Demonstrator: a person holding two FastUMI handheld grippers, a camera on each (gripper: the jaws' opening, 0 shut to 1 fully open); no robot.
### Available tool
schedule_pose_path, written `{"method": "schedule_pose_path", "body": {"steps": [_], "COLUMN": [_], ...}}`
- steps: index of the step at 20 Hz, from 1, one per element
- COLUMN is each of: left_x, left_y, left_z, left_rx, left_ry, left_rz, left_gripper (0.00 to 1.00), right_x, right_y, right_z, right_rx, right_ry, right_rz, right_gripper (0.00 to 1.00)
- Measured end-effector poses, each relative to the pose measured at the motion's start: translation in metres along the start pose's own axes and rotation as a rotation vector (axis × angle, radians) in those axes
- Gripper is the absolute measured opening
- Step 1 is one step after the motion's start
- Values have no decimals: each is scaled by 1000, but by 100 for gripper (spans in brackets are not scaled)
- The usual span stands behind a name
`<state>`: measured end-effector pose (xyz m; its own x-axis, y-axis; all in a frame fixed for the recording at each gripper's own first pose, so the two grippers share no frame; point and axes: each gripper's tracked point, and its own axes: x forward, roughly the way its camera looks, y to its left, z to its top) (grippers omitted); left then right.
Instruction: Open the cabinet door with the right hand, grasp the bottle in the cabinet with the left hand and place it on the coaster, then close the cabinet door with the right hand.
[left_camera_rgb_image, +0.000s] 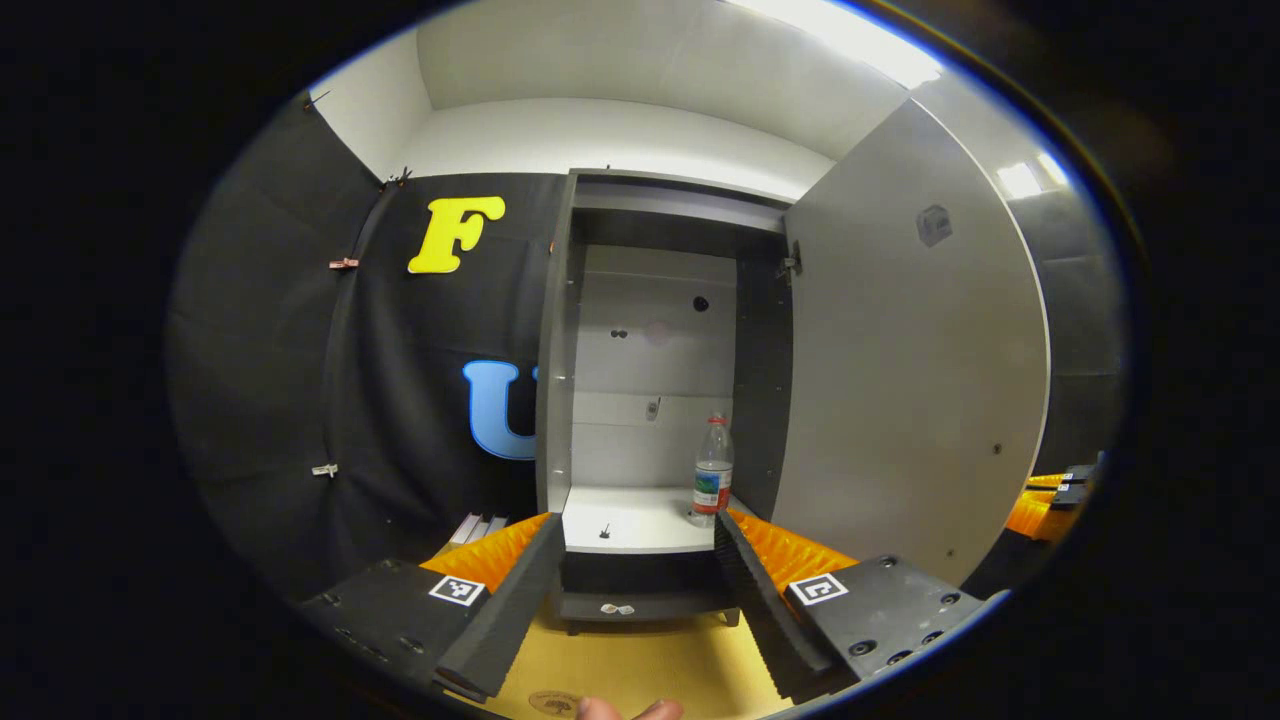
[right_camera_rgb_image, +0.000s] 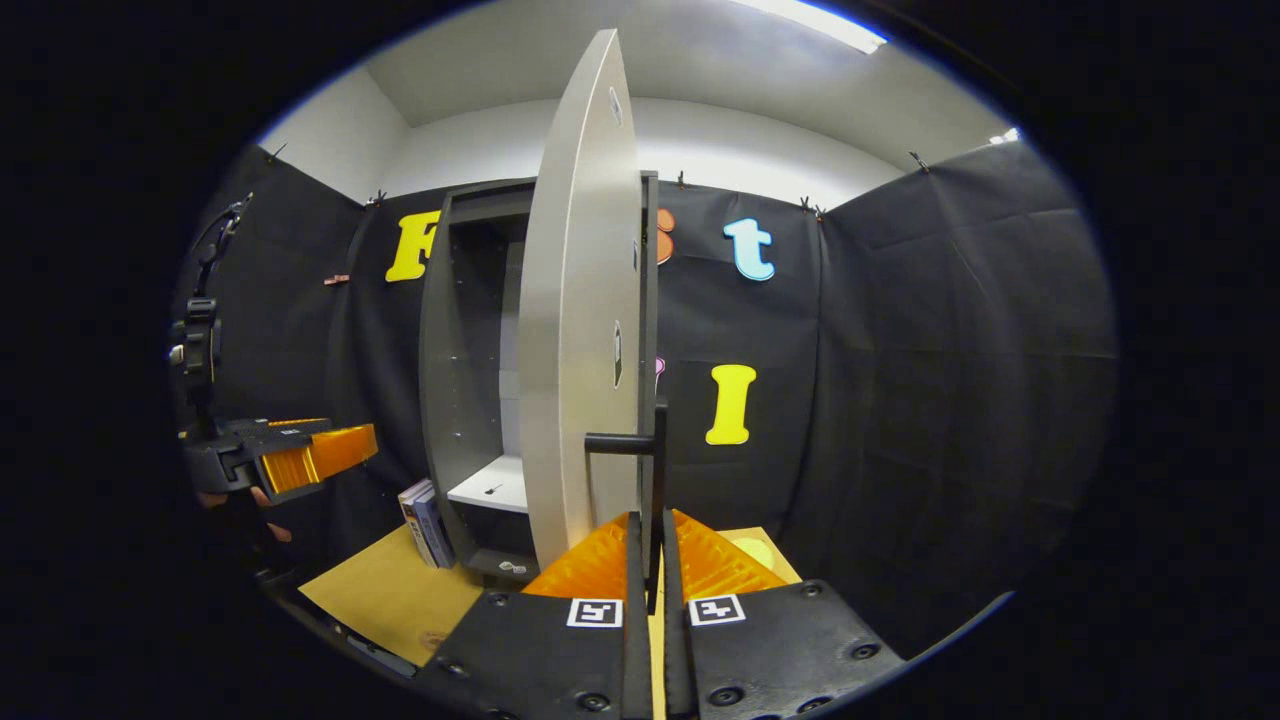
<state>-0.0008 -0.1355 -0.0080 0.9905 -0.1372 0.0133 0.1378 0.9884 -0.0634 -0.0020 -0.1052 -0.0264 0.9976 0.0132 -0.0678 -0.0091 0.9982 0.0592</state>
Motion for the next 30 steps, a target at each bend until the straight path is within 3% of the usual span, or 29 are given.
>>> {"method": "schedule_pose_path", "body": {"steps": [4,7,13,14,15,16,20,25,30], "left_x": [12,24,51,57,63,70,100,134,176], "left_y": [-24,-40,-65,-68,-71,-75,-85,-103,-118], "left_z": [0,-1,-4,-4,-6,-7,-8,-15,-29], "left_rx": [-1,11,26,27,26,22,30,21,30], "left_ry": [-6,-9,-10,-7,-6,-6,-16,-30,-37], "left_rz": [-20,-31,-61,-68,-73,-80,-92,-127,-162], "left_gripper": [94,94,94,95,95,94,95,95,94], "right_x": [-3,-2,-11,-13,-15,-19,-23,-10,-8], "right_y": [-30,-24,-26,-28,-32,-37,-70,-114,-138], "right_z": [1,-3,-1,0,2,6,13,15,-6], "right_rx": [35,73,67,81,93,96,66,44,32], "right_ry": [-1,21,23,23,20,12,-32,-82,-51], "right_rz": [-33,28,57,64,68,58,-28,-174,-231], "right_gripper": [10,9,10,20,16,11,14,99,98]}}
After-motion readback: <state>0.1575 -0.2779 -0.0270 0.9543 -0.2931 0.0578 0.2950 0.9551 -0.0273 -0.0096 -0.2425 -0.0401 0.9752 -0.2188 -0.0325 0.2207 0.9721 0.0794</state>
